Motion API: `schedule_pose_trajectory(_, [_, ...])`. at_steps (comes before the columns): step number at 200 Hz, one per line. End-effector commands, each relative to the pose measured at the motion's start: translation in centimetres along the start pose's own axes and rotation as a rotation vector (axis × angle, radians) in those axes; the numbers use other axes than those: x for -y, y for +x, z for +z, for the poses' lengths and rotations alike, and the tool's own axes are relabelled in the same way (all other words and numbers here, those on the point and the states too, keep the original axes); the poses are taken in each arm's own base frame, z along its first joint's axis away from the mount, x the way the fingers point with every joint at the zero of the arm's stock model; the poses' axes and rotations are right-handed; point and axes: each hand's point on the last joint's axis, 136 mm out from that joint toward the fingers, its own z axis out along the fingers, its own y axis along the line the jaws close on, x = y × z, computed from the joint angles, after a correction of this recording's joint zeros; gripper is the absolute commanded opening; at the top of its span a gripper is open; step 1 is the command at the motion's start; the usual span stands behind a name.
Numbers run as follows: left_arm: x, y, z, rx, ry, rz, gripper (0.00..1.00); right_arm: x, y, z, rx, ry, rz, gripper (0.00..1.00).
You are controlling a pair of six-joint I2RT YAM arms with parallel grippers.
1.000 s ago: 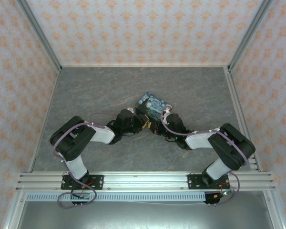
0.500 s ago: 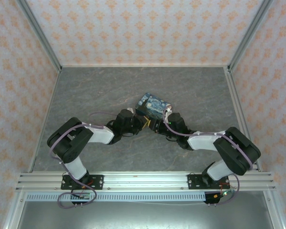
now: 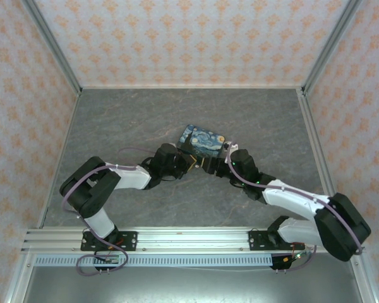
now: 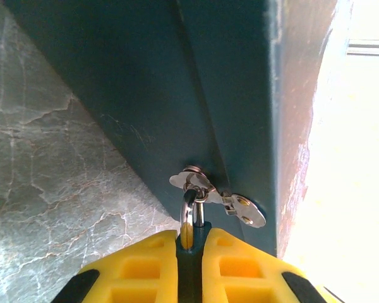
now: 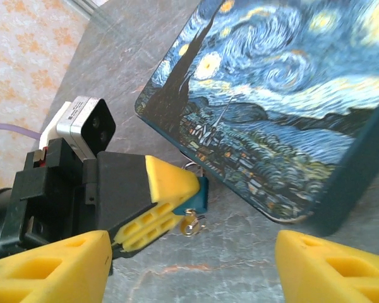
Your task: Unlock the padlock with the key
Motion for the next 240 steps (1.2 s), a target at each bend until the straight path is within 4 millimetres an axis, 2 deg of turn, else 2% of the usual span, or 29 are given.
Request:
schedule_pose_trajectory(1, [2.5, 0.0, -0.7, 0.015, 0.045, 0.025, 0.00, 0.8, -1.5, -1.9, 0.036, 0.099, -0.159, 0.73])
schedule_pose_trajectory(35, [2.7, 0.1, -0.7, 0.006, 0.038, 0.011, 0.00, 0.4, -3.7, -4.6, 0.128, 0.132, -0.301, 0.81])
schedule_pose_trajectory(71, [2.8, 0.4, -0.7, -0.003, 0.023, 0.003, 0.00, 1.3, -5.6, -6.7, 0.229, 0.221, -0.429, 1.00])
schedule_pose_trajectory(86, [2.6, 0.5, -0.7, -0.004, 0.010, -0.001, 0.00, 1.2, -5.9, -7.1, 0.248, 0.229, -0.492, 0.99])
schedule_pose_trajectory(128, [2.3, 0.6, -0.9, -0.012, -0.033, -0.023, 0.00, 0.6, -5.1, -7.0, 0.203, 0.205, -0.726, 0.99])
schedule_pose_trajectory(204, [2.1, 0.7, -0.9, -0.019, -0.070, -0.046, 0.00, 1.4, -3.3, -7.0, 0.100, 0.255, -1.122, 0.99])
schedule_pose_trajectory(240, [2.3, 0.9, -0.9, -0.024, -0.065, -0.053, 0.00, 1.2, -2.7, -6.6, 0.122, 0.234, -1.194, 0.99])
